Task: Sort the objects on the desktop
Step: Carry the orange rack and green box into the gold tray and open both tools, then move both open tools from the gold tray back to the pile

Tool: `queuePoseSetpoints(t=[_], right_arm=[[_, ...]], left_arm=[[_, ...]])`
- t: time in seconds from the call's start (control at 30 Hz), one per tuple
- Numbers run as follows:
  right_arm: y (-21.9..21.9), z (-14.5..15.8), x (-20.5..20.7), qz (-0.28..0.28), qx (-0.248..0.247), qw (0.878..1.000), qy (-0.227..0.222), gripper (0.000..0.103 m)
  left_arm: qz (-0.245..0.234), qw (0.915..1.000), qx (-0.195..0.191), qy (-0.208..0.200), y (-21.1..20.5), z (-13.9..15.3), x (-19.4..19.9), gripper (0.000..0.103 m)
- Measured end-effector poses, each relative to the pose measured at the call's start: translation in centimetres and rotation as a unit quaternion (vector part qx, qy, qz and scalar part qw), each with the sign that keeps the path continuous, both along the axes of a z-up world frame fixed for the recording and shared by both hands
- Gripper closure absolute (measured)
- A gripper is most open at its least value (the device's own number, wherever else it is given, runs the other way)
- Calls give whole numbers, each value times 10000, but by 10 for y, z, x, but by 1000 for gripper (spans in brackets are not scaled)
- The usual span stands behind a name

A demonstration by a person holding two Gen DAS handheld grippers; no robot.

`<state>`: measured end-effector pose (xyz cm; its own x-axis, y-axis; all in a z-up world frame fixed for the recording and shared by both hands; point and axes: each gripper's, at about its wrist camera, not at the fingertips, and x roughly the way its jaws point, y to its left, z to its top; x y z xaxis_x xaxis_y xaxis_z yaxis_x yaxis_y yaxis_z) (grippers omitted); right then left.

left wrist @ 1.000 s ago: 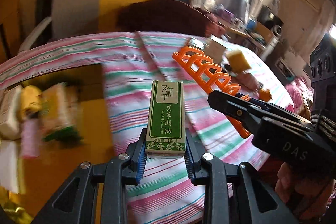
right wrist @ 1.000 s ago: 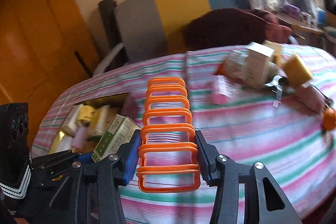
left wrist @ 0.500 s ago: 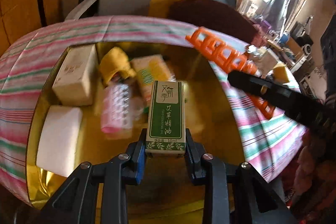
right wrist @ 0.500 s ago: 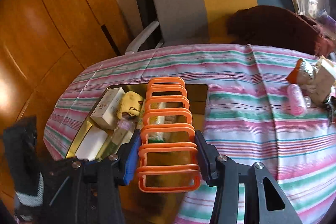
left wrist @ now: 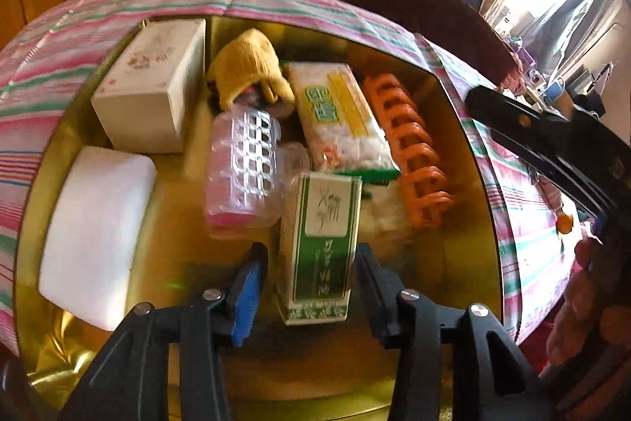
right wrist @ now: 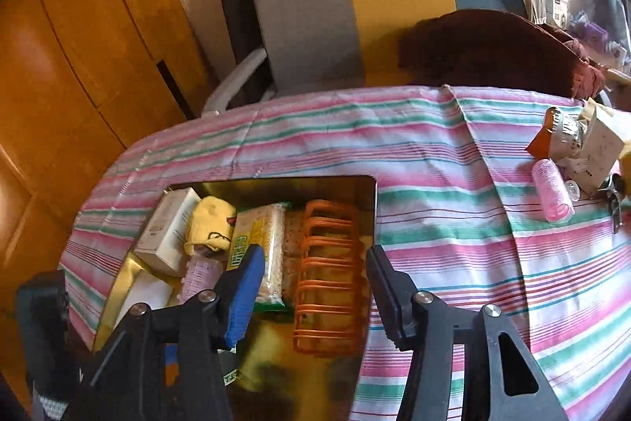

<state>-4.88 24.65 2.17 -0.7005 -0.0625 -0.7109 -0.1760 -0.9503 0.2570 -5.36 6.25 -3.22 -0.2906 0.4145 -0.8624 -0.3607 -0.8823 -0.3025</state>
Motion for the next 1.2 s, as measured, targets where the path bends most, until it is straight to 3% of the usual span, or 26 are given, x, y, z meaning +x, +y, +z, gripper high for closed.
queuePoseSetpoints(t=[0.13,0.23,0.3,0.53,0.73,1.03,1.2], right_arm=[[15,3,8,-185,-212,9996,99,48],[27,3,15,-323,-349,9988,110,48],[37,4,22,-427,-407,9982,134,48],[79,1,47,-886,-590,9941,216,48],[119,-4,70,-1338,-665,9886,206,48],[173,-18,106,-1892,-516,9805,148,47],[210,-27,135,-2271,-192,9737,50,47]], left_arm=[[30,9997,200,-135,2,-3,-2,57],[19,9998,-85,-202,6,-10,-5,63],[56,9998,-8,-212,6,-8,-4,63],[251,9995,50,161,12,17,0,61],[299,9985,365,282,23,34,4,60],[-350,9982,391,307,77,45,27,60],[-867,9952,305,342,116,48,43,59]])
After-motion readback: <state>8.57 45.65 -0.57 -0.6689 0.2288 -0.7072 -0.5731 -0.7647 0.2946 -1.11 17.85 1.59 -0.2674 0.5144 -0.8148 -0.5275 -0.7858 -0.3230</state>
